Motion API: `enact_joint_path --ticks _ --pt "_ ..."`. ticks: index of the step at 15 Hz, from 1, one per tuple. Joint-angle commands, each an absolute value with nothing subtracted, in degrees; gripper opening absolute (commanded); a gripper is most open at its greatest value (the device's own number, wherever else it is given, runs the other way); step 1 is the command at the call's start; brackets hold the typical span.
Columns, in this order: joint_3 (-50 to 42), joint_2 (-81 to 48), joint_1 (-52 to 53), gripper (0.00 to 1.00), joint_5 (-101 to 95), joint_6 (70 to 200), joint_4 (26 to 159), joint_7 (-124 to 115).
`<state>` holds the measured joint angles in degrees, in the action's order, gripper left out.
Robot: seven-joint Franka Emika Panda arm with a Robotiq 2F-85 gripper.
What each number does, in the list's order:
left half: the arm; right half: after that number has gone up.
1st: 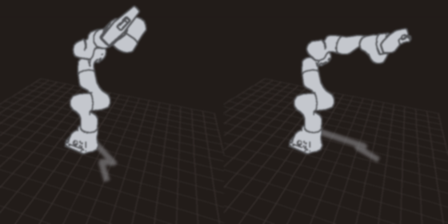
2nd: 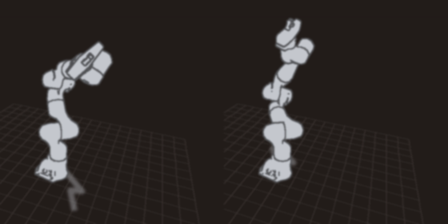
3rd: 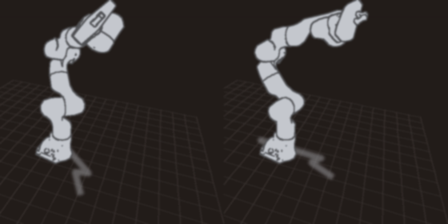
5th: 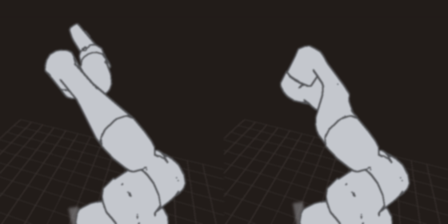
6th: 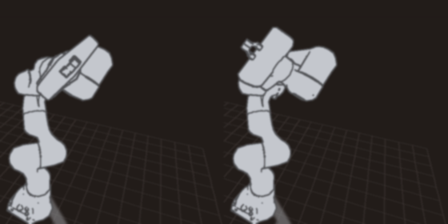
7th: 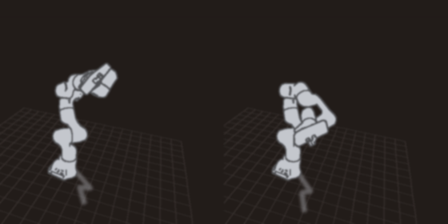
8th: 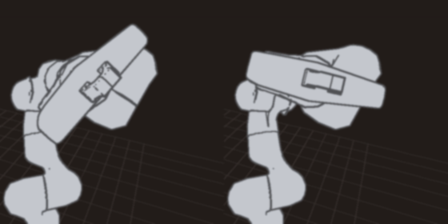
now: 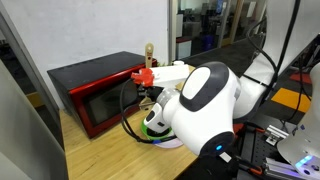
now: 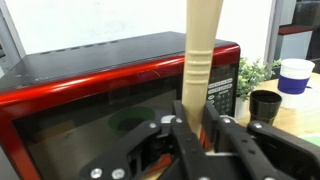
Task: Use the big spoon to mix the contents of the green bowl on the plate then put it back on the table
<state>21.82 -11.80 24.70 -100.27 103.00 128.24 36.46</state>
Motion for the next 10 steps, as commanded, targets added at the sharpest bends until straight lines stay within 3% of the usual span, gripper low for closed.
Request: enact_joint_path --ticks 1,10 --pt "22.1 -8.5 24.4 0.06 -103.3 103.3 131.2 38.9" --pt "22.9 -5.5 24.8 0.06 -105.8 102.6 134.1 45.4"
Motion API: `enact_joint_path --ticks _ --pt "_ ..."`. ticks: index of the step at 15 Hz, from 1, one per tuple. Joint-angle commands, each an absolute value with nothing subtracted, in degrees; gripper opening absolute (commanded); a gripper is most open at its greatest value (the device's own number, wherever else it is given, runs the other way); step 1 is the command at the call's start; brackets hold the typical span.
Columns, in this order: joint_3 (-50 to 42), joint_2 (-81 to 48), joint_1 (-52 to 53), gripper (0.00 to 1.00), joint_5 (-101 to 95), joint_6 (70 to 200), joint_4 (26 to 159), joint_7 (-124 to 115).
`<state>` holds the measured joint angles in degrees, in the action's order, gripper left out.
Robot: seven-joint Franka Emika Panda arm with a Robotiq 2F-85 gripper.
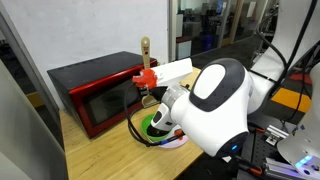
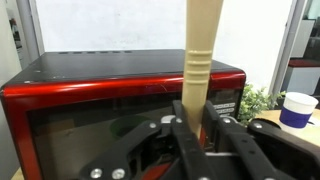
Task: Use the big spoon to mix the contents of the green bowl on the plate then put it back on the table
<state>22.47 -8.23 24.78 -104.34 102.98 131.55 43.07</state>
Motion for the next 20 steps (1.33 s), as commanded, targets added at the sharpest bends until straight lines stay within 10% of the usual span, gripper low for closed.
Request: enact_joint_path --ticks 1,20 --pt "23.0 -5.1 24.8 0.06 -106.1 102.6 134.4 46.2" --pt "18.4 -3.1 18.0 0.06 -69.7 103.7 132.2 39.6"
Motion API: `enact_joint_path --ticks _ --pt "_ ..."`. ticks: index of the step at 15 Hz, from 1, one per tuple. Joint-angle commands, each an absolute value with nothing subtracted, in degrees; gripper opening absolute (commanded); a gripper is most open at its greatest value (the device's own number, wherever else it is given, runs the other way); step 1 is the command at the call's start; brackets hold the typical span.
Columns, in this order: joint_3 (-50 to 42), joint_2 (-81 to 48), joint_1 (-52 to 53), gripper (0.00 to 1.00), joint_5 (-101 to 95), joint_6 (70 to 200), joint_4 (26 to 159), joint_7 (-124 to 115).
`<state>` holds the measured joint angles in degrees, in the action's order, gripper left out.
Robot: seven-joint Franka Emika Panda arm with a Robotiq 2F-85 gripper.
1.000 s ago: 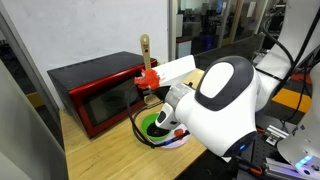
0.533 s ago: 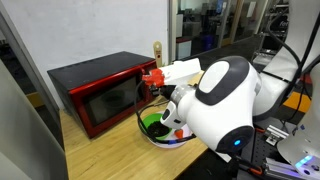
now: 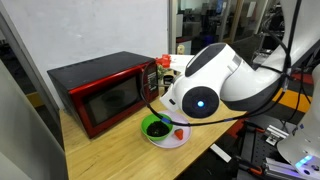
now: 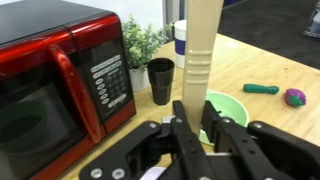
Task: Use the big spoon to mix the contents of the green bowl on the plate then put it back on the table
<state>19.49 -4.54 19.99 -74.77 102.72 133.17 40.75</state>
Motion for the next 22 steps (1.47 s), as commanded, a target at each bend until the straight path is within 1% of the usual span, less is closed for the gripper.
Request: enact_joint_path --ticks 1,10,22 --pt "17.8 -3.0 17.5 0.06 -67.8 103.5 131.8 38.9" --pt "13.2 0.8 13.4 0.06 -53.0 102.8 130.8 30.1" --pt "5.7 6.6 7.7 0.06 -48.9 100.7 133.8 21.7"
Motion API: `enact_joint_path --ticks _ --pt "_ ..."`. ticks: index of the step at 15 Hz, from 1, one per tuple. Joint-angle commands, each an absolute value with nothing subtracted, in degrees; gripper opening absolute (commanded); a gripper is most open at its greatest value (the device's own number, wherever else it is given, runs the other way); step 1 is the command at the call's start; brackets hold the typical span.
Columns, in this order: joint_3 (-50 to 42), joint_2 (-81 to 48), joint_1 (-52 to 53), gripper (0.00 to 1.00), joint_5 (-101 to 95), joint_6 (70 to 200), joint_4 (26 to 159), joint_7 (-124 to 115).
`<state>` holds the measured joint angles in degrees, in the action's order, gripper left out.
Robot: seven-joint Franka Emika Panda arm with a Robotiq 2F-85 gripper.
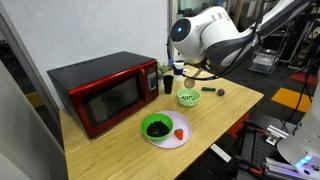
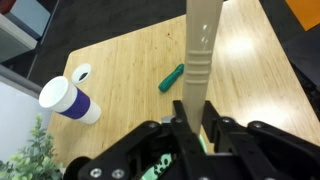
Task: Use the big spoon to mix the contents of the green bowl on the plate then put it back on the table
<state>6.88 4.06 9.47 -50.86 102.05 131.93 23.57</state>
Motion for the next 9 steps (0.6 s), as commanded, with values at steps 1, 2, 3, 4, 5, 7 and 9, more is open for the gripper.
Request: enact_joint_path --ticks 1,2,3,4,5,7,9 --pt "5.0 6.8 7.1 0.06 -48.6 100.2 134.2 20.7" --pt "4.5 7.1 6.7 0.06 -48.2 99.3 134.3 19.8" --pt "3.9 7.5 6.1 0.06 -47.8 98.5 134.6 19.0" --pt "3.2 7.9 5.5 0.06 -47.2 98.0 135.1 18.0" --pt "2.6 8.3 5.0 0.06 -46.2 97.3 135.4 17.2" --pt "1.3 9.1 4.1 0.06 -43.8 96.8 136.2 15.9" --pt "0.5 9.8 3.4 0.06 -42.1 96.2 136.9 14.8"
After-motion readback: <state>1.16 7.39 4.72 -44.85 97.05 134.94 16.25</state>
